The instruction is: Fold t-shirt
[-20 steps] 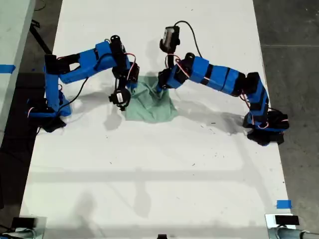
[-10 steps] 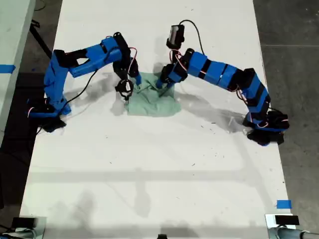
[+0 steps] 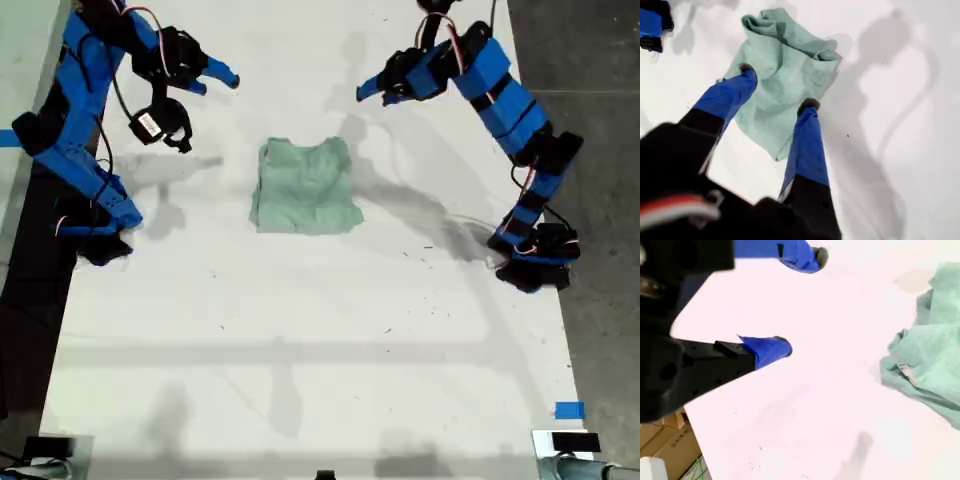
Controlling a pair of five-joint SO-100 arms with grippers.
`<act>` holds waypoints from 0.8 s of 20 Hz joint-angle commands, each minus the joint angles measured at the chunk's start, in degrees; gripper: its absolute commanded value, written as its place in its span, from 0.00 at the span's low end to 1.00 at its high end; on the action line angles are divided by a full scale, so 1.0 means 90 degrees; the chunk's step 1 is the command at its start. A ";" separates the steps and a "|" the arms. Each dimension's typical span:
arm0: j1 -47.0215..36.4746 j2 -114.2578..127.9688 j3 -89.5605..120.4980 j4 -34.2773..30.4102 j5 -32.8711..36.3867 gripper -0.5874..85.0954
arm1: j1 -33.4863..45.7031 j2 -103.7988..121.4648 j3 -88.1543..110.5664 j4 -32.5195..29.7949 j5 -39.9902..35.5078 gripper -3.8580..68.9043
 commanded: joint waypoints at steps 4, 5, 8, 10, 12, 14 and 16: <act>0.0605 0.3379 0.3213 -0.0898 -0.0352 0.29 | 0.0361 0.4316 0.3984 -0.0400 0.0127 0.28; 0.0840 0.4072 0.4004 -0.1201 -0.0488 0.28 | 0.0303 0.5068 0.4824 -0.0430 0.0273 0.26; 0.1748 0.6123 0.6533 -0.2354 -0.1123 0.21 | -0.0195 0.7324 0.7266 -0.0527 0.1172 0.22; 0.2148 0.7549 0.8223 -0.2881 -0.1846 0.14 | -0.0635 0.9092 0.8906 -0.0625 0.1963 0.14; 0.2480 0.8994 0.9951 -0.3242 -0.2637 0.10 | -0.1338 1.0889 1.0469 -0.0840 0.3096 0.03; 0.2803 1.0645 1.1602 -0.3447 -0.3252 0.07 | -0.2207 1.2266 1.1904 -0.1211 0.3975 0.03; 0.3008 1.0732 1.2529 -0.3838 -0.3389 0.05 | -0.2393 1.2266 1.2236 -0.1484 0.4492 0.03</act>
